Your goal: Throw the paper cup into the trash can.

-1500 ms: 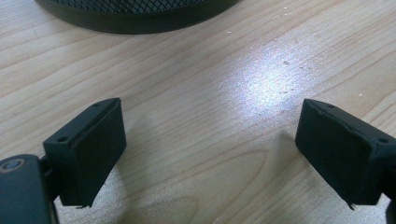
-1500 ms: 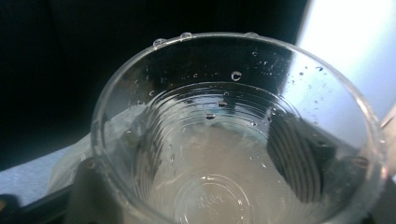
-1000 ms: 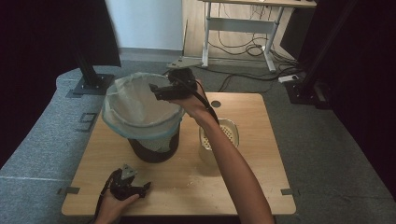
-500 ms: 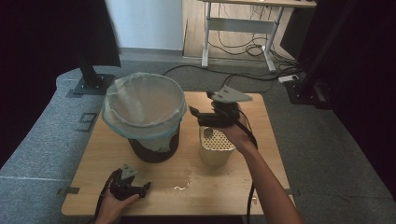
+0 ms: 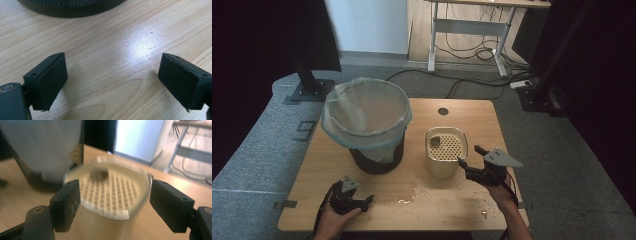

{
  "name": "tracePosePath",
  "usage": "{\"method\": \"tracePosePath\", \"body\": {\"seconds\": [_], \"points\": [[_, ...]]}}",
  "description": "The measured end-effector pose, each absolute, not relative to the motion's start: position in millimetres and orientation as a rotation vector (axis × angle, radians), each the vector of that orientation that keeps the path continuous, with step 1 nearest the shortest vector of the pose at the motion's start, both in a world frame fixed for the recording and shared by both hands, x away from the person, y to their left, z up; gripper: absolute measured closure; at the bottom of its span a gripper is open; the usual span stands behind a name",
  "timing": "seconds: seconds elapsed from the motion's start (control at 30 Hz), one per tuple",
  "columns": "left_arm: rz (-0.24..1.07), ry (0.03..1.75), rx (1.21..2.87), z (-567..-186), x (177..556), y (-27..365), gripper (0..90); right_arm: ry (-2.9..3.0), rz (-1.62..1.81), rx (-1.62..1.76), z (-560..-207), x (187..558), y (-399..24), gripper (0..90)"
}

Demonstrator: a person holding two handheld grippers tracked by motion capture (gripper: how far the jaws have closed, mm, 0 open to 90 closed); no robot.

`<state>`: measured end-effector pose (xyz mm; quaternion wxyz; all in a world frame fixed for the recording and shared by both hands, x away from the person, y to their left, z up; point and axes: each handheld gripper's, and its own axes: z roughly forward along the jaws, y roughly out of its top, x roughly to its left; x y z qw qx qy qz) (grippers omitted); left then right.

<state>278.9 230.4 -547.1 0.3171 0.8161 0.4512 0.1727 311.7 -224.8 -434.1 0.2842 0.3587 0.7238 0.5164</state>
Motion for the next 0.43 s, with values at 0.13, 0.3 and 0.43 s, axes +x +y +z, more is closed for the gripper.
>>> {"method": "tracePosePath", "body": {"seconds": [0.13,0.3,0.43], "points": [[0.456,1.191,2.143,-547.2,278.9,230.2,8.2,1.971,1.342,1.021,-471.0,303.5,-232.6,23.8],[0.456,1.190,2.143,-547.2,278.9,230.2,8.2,1.984,1.322,1.081,-493.7,304.4,-234.3,24.4],[0.455,1.191,2.143,-547.2,279.0,230.2,8.1,1.994,1.309,1.075,-495.2,306.2,-231.2,24.3]]}}
